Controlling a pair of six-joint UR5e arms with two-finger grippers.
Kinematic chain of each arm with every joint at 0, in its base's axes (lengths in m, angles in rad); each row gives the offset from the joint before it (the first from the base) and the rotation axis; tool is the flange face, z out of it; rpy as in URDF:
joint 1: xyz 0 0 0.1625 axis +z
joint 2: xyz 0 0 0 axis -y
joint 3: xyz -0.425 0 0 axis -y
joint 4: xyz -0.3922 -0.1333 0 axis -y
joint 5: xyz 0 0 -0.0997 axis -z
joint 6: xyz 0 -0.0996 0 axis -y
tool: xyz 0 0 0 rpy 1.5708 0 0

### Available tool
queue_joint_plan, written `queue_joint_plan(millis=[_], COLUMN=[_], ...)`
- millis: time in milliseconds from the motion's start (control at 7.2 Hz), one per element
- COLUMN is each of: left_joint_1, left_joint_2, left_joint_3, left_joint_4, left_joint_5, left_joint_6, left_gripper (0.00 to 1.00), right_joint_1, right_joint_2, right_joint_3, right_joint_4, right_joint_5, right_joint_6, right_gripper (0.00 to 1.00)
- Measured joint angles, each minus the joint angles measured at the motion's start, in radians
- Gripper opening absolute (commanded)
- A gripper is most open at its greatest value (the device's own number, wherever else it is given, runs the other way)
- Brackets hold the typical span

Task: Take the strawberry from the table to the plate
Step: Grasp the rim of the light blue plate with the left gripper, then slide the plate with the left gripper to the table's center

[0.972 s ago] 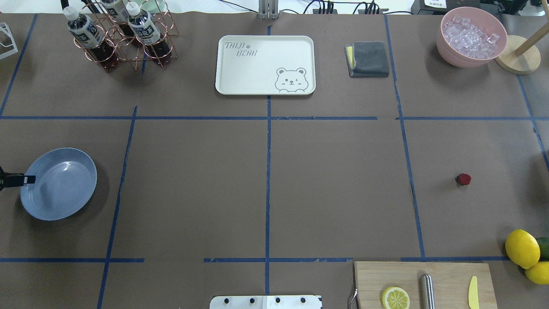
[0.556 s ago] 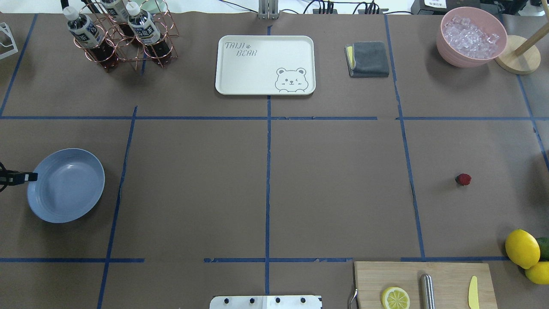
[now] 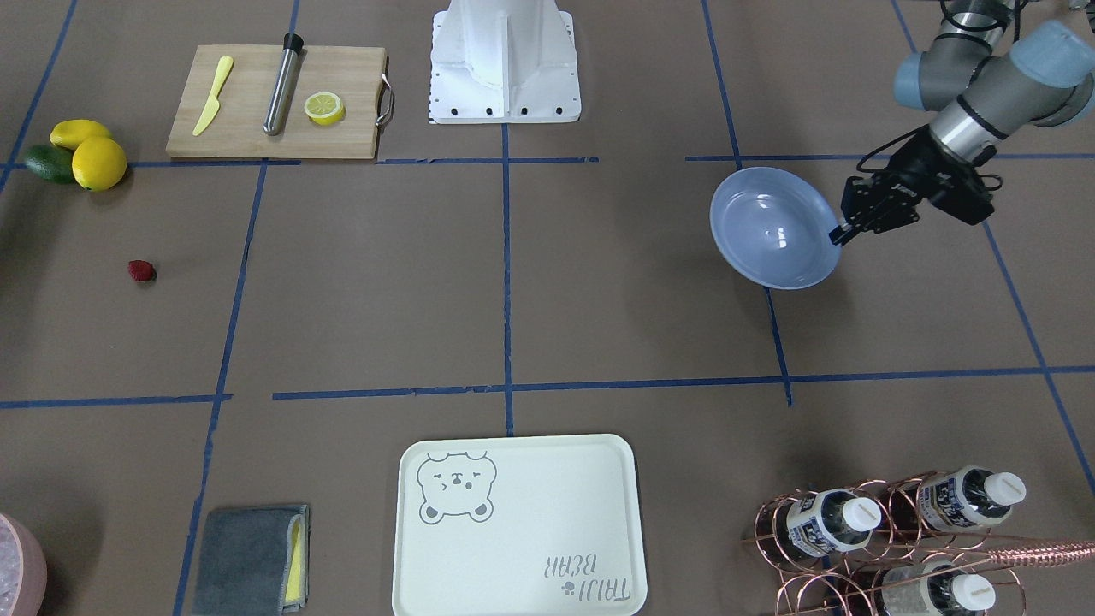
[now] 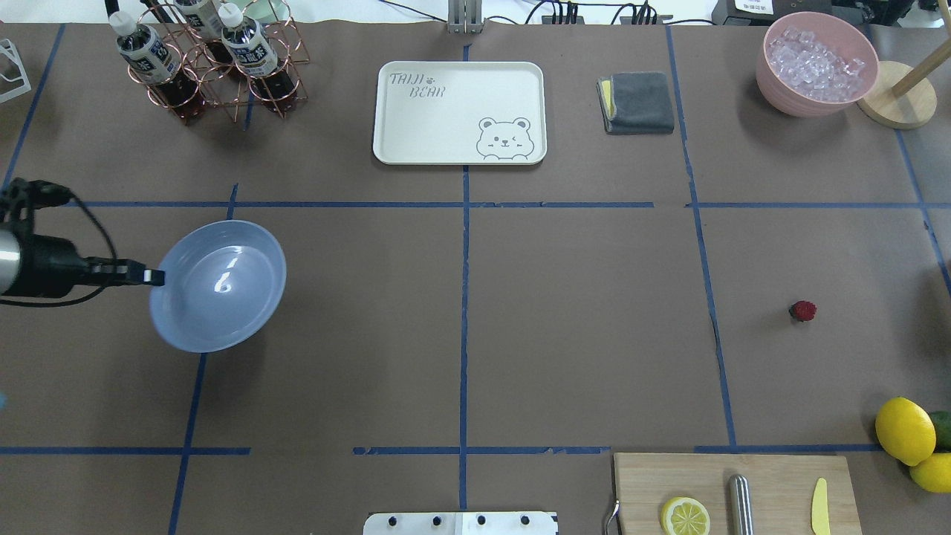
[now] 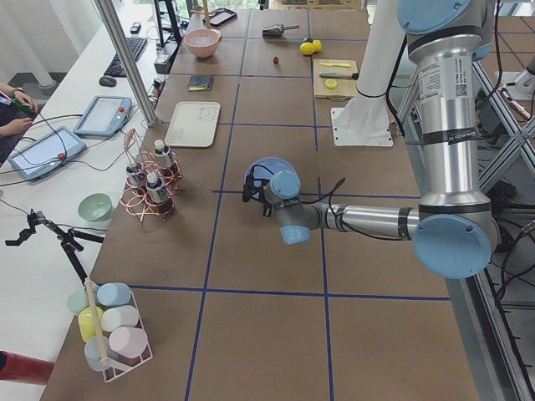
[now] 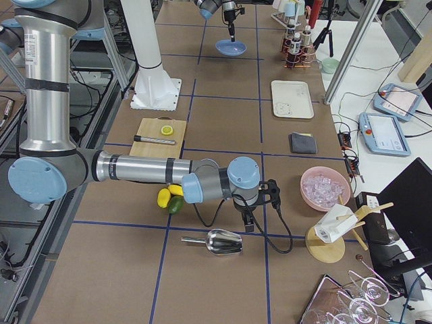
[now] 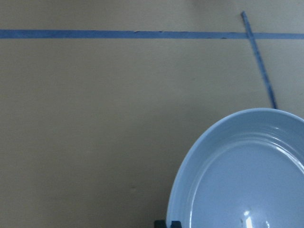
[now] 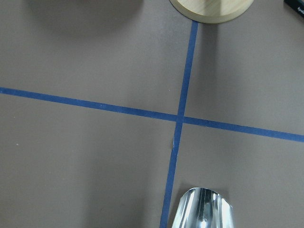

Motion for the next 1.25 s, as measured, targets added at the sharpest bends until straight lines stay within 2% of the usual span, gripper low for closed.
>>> queue_joint_plan(millis=[417, 556, 833, 1250], left_joint_1=[0.172, 0.236, 0.321, 0.367], left_joint_2=[-0.363, -0.438, -0.512, -0.535], left_joint_3=[0.002, 0.021, 0.063, 0.089], left_joint_4=[0.409, 0.491, 0.535, 0.54], left_joint_5=[0.185, 0.246, 0.3, 0.33], left_joint_6=[-0.125, -0.141, -0.175, -0.184], left_gripper=[0.0, 0.0, 0.0, 0.0], right_joint_1=[0.0, 0.0, 0.0, 0.0], right_joint_2=[-0.012, -0.012, -0.013, -0.014], right_joint_3=[0.004, 0.004, 0.003, 0.002], right_joint_4=[0.004, 0.005, 0.005, 0.004], right_joint_5=[0.0, 0.0, 0.0, 0.0], right_joint_6=[0.002, 0.002, 0.002, 0.002], right_gripper=[1.0, 1.0, 1.0, 1.0])
